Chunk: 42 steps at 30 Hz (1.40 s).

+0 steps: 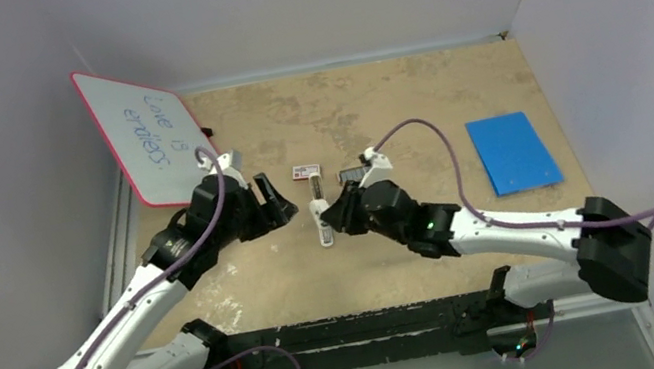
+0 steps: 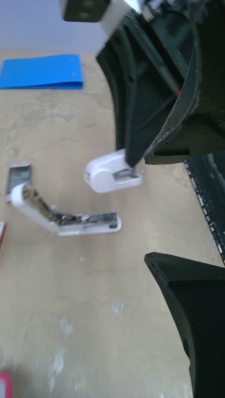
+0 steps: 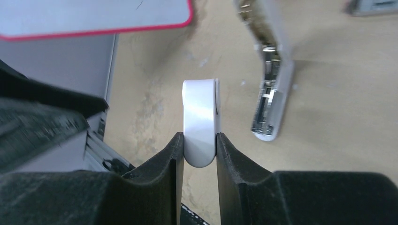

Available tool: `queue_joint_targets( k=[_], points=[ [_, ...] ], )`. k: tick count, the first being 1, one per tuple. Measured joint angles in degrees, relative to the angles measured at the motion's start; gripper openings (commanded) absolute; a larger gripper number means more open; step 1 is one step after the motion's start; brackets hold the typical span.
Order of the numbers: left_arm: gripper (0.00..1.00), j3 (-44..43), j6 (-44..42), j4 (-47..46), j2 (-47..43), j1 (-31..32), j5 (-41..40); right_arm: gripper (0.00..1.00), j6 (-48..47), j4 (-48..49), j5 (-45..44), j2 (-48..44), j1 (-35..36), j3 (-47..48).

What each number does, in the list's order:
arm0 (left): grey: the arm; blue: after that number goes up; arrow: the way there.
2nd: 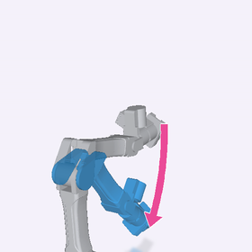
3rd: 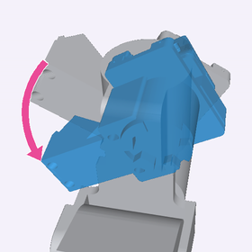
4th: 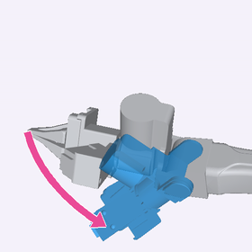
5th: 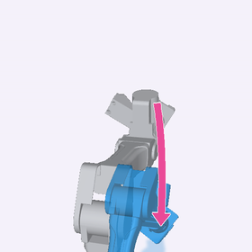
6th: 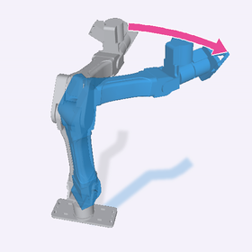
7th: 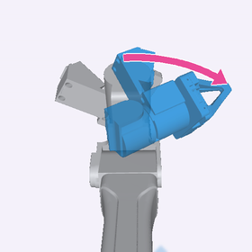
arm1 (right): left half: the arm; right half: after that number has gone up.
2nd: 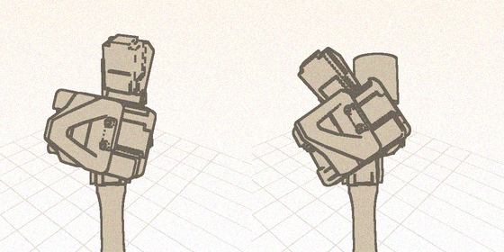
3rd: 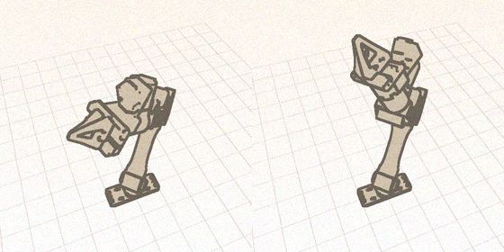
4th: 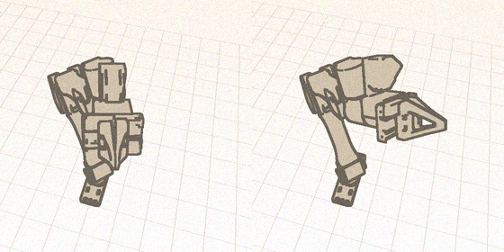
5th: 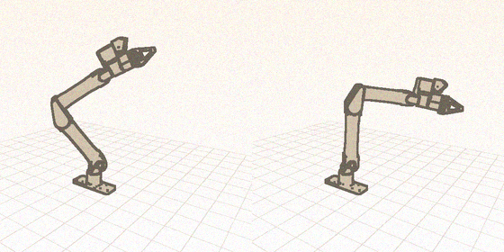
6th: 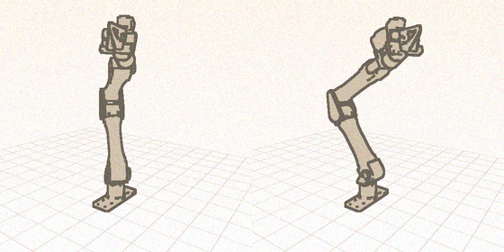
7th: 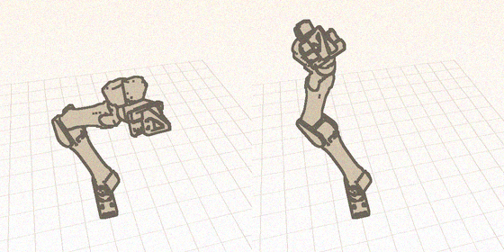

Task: Load the staples into the stapler

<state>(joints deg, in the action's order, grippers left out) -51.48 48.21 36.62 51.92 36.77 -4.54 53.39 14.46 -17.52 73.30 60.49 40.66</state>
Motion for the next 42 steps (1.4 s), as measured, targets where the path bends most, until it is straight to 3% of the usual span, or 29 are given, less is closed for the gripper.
queue_joint_targets(
  k=[9,14,18,25,37,42],
  points=[
    [0.75,7.61,-0.24,-21.09,14.03,1.03,23.32,0.2,10.12,-9.31,0.81,-10.29,-9.29,-7.82],
    [0.61,9.94,1.81,-31.85,22.27,3.17,28.39,0.2,13.22,-11.37,3.54,-11.74,-12.83,-10.58],
    [0.52,11.56,4.24,-39.58,26.23,4.07,29.73,0.2,14.36,-11.56,5.01,-12.63,-14.49,-11.26],
    [0.46,12.0,8.7,-46.66,30.25,4.63,28.74,0.2,15.74,-10.67,7.1,-13.68,-14.86,-13.16],
    [0.19,11.98,10.69,-51.52,36.13,6.78,27.61,0.2,16.72,-9.25,8.5,-13.64,-15.56,-13.94],
    [0.17,11.8,10.67,-53.27,37.9,7.3,27.85,0.19,16.37,-8.96,9.31,-12.87,-15.8,-14.25]
  ],
)
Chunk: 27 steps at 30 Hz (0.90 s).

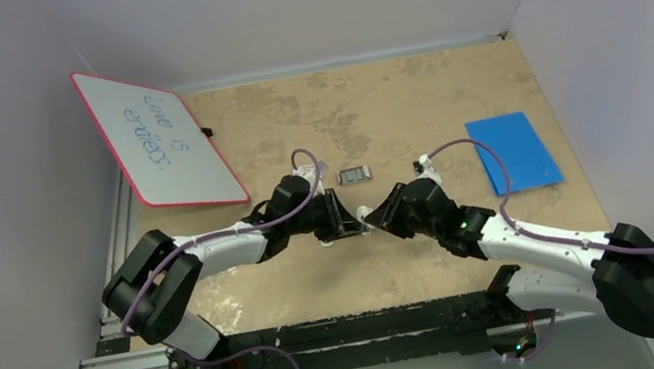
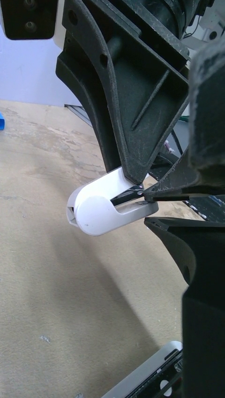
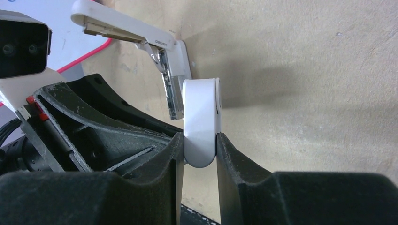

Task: Load the staples into the stapler

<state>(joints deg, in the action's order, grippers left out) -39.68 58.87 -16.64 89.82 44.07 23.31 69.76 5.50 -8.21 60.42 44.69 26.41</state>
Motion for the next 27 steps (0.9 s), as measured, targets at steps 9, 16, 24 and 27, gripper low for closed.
queue_joint_targets(
  k=[9,16,24,27],
  points=[
    [0.0,-0.15,-1.18,-0.39,1.6,0.26,-0.09,0.19,-0.96,0.28,1.31,0.96,-0.48,-0.68],
    [0.0,-0.33,-5.18,-0.26,1.6,0.44,-0.09,0.19,-1.75,-0.76,1.68,0.26,-1.09,-0.68],
    [0.0,-2.03,-12.17,1.9,2.29,0.61,-1.03,0.19,-2.16,-2.1,2.01,-1.27,-2.45,-0.66],
    [0.0,-2.03,-13.7,2.56,3.13,0.63,-1.09,0.19,-2.47,-2.91,2.1,-1.33,-3.04,-0.66]
  ],
)
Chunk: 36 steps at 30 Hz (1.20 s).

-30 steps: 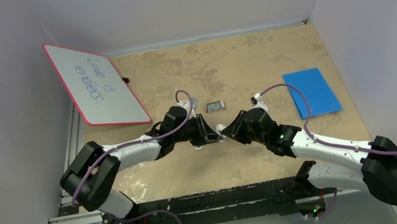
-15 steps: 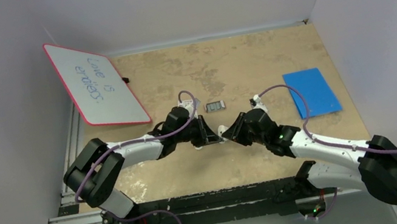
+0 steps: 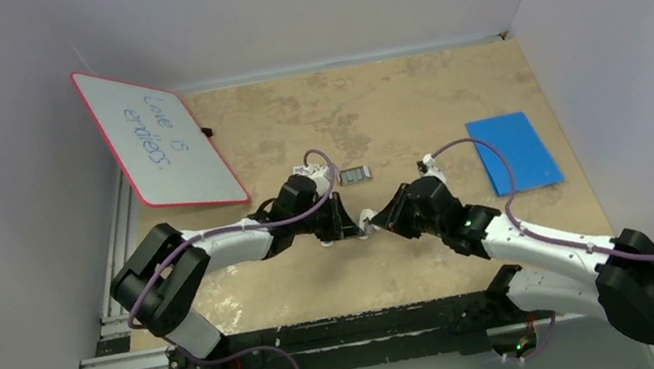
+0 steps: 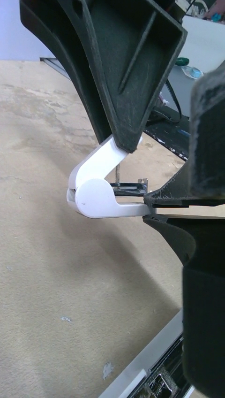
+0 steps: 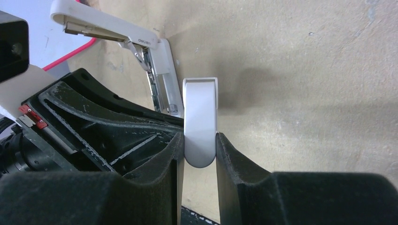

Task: Load the staples into the stapler

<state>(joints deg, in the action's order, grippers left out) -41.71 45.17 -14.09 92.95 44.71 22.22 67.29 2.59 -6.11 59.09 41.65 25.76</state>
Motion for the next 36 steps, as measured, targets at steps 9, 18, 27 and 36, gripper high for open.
queue_joint_targets(
  k=[9,18,27,36],
  points=[
    [0.0,0.0,-2.34,0.31,1.22,0.15,0.28,0.24,-2.47,-0.76,0.68,0.33,-2.12,0.31],
    [0.0,0.04,-2.23,0.94,3.74,2.21,-0.07,0.28,-6.99,-2.29,-1.33,6.38,-4.52,4.11],
    [0.0,0.07,-0.55,1.05,4.61,5.14,-0.66,0.32,-10.91,-1.49,-4.2,12.92,-5.07,7.15],
    [0.08,-0.02,3.37,2.08,4.63,5.6,-2.89,0.46,-13.81,2.27,-3.08,17.46,-5.35,8.94]
  ],
)
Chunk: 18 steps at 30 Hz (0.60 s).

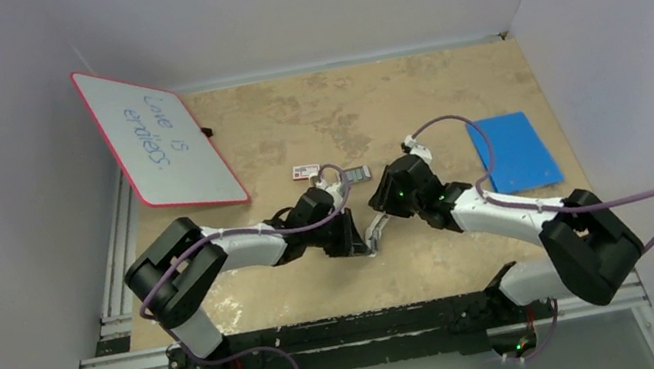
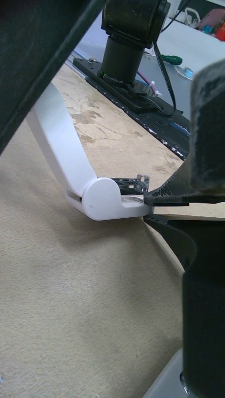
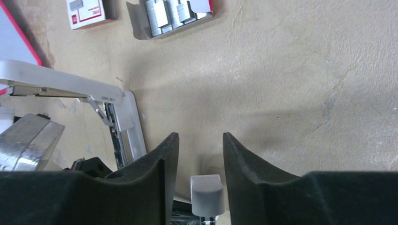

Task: Load the staples into the stapler

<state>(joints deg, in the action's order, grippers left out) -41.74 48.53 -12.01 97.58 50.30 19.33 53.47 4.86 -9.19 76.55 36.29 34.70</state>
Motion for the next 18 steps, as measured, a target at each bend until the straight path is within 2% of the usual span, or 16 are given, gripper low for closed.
queue_joint_targets(
  k=[8,18],
  points=[
    [0.1,-0.2,3.37,1.62,0.0,0.31,-2.1,0.68,-0.02,0.28,0.13,-3.98,0.0,-0.17],
    [0.13,-0.26,5.55,2.73,0.07,0.33,-3.41,0.69,-0.87,1.86,1.36,-6.01,0.02,-5.55]
  ],
)
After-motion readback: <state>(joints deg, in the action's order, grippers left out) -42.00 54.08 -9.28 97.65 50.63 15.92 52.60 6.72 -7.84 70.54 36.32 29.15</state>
